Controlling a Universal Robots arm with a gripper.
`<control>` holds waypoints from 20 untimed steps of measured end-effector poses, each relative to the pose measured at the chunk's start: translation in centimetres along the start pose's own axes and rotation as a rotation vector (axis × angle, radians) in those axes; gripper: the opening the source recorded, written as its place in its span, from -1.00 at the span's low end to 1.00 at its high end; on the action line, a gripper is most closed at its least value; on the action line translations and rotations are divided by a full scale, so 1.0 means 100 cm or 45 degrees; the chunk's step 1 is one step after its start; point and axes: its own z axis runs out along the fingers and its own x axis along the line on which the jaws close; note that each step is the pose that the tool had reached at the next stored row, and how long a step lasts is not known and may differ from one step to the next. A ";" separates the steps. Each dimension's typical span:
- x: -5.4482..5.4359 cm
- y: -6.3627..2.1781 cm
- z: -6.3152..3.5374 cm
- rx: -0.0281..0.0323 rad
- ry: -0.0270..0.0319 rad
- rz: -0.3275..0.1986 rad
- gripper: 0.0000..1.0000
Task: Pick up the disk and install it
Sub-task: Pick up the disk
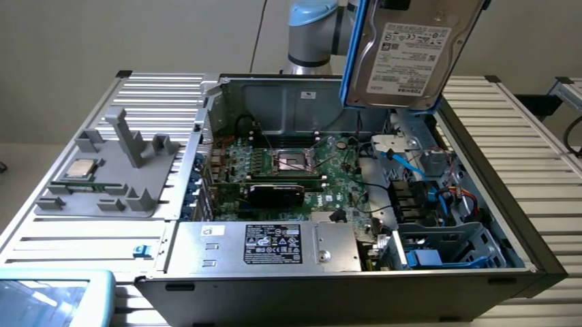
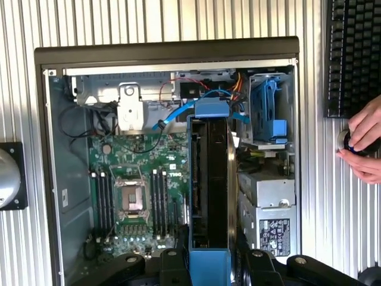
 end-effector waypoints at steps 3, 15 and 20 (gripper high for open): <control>-0.004 0.0075 -0.0003 0.0000 -0.0001 0.000 -0.25; -0.014 0.0293 -0.0011 -0.0182 0.0008 -0.009 -0.25; -0.014 0.0308 -0.0011 -0.0446 0.0009 -0.012 -0.25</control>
